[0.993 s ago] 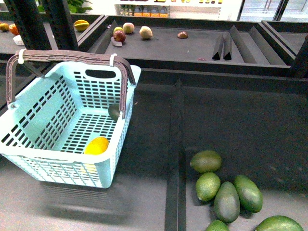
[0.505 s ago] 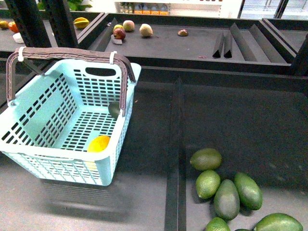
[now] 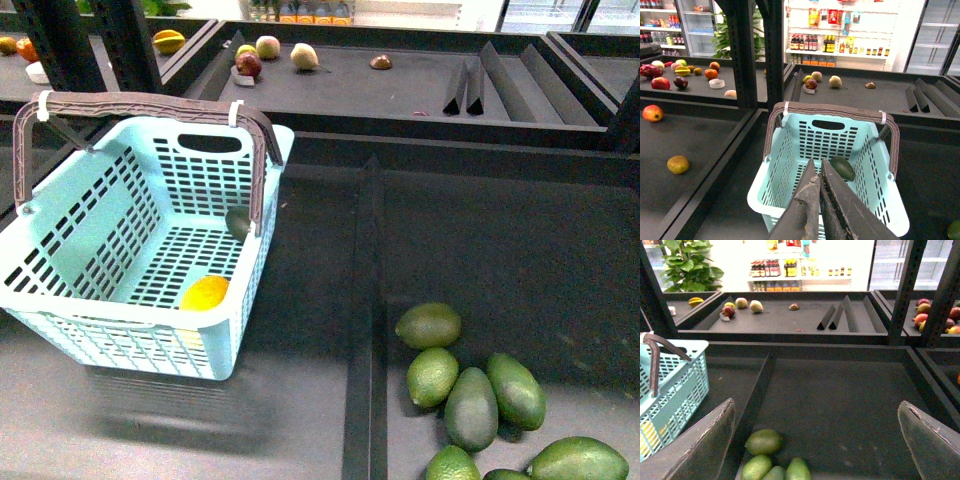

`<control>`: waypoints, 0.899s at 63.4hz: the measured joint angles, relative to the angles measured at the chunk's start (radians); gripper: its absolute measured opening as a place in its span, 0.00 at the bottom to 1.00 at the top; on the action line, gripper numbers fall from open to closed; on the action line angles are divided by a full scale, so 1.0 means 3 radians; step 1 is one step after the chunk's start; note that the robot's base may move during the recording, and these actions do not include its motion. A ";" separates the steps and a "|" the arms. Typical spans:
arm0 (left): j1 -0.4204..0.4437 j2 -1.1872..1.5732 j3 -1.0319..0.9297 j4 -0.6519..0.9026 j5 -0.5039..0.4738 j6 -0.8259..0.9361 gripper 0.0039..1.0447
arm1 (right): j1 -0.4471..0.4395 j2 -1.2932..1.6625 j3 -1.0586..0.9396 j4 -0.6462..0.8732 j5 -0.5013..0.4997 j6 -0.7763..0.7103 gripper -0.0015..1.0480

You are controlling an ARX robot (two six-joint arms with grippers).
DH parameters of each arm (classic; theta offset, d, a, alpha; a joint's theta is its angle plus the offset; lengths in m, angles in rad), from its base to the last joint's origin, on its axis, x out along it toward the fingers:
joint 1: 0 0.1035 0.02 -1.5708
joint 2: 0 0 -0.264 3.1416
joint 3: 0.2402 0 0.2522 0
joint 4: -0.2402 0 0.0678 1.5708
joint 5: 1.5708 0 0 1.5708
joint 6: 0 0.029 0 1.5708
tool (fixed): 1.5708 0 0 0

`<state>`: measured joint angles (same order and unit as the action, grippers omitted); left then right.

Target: Pick mango and avocado into basket

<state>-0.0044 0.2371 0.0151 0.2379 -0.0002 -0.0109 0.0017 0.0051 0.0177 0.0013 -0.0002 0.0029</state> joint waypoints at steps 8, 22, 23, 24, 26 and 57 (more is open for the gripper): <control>0.0000 -0.0161 0.0000 -0.0163 0.0000 0.0000 0.02 | 0.0000 0.0000 0.0000 0.0000 0.0000 0.0000 0.92; 0.0001 -0.0762 0.0000 -0.0781 0.0000 0.0000 0.02 | 0.0000 0.0000 0.0000 0.0000 0.0000 0.0000 0.92; 0.0001 -0.0764 0.0000 -0.0782 0.0000 0.0000 0.02 | 0.0000 -0.0001 0.0000 0.0000 0.0000 0.0000 0.92; 0.0001 -0.0768 0.0000 -0.0783 0.0000 0.0000 0.02 | 0.0000 0.0000 0.0000 0.0000 0.0000 0.0000 0.92; 0.0001 -0.0769 0.0000 -0.0787 0.0000 0.0000 0.02 | 0.0000 0.0000 0.0000 0.0000 0.0000 0.0000 0.92; 0.0001 -0.0769 0.0000 -0.0788 0.0000 0.0000 0.25 | 0.0000 0.0000 0.0000 0.0000 0.0000 0.0000 0.92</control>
<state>-0.0040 0.0063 0.0151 0.0013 -0.0002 -0.0109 0.0017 0.0051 0.0177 0.0013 -0.0002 0.0029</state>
